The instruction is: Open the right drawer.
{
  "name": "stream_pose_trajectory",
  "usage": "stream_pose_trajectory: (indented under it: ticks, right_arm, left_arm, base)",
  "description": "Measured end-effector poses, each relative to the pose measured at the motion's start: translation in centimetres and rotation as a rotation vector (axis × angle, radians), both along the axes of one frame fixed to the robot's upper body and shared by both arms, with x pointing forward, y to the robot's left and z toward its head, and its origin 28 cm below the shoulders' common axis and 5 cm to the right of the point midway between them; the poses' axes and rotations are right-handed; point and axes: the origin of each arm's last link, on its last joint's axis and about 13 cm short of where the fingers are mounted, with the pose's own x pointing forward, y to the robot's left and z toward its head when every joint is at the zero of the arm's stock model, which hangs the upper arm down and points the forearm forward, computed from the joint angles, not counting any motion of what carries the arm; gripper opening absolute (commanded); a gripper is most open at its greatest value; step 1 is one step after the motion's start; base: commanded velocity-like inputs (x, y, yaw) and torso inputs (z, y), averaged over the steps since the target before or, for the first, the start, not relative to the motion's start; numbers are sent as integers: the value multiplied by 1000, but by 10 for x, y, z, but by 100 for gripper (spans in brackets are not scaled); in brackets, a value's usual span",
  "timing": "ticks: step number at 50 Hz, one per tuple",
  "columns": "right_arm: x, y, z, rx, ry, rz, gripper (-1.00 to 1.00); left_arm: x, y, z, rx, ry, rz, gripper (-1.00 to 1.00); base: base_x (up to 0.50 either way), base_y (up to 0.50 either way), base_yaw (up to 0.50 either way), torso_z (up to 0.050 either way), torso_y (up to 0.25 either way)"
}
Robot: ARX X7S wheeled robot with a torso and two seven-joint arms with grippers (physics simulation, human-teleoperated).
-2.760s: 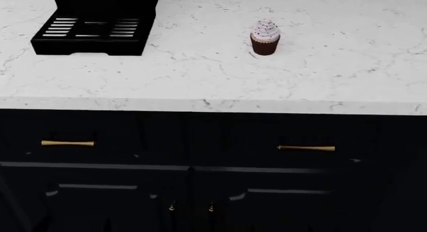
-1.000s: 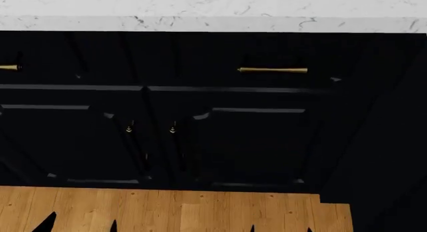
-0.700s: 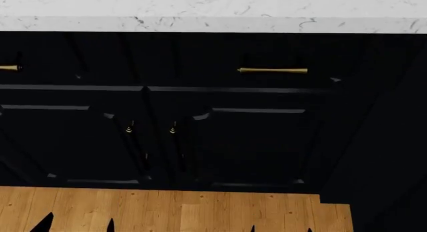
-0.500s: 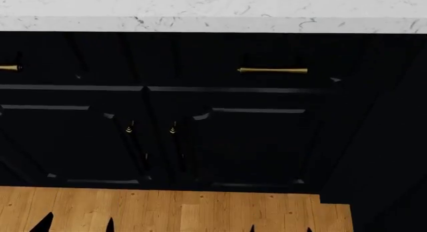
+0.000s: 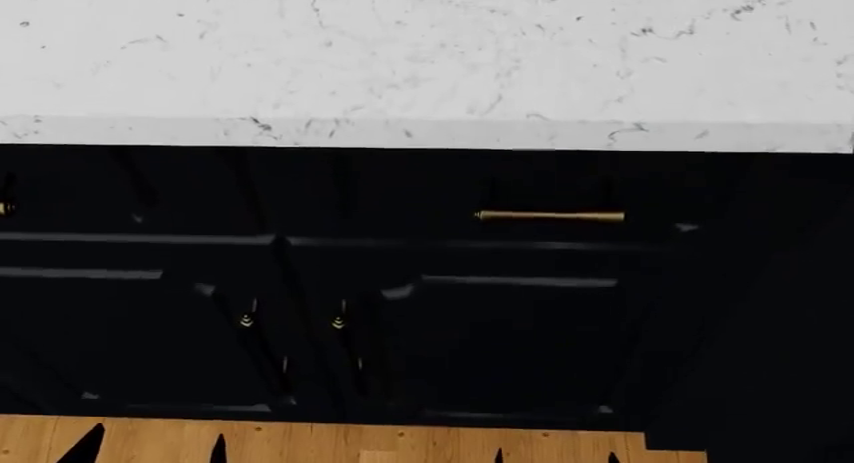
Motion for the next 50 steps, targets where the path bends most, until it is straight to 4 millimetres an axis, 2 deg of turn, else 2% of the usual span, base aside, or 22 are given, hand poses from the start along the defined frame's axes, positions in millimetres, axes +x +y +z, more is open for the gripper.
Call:
stream_pose_trajectory:
  ticks: [13,30,50]
  right_arm:
    - [0,0,1,5,-1,5,100]
    - [0,1,1,-8,0,2,100]
    - [11,-8,13,-228,-11,-67,100]
  left_arm:
    - [0,0,0,2,-1,5,100]
    - [0,0,0,2,-1,8,100]
    - [0,0,-1,34,5,10,100]
  base:
    - [231,0,0,0,0]
    - [3,0,0,0,0]
    - [0,0,0,0,0]
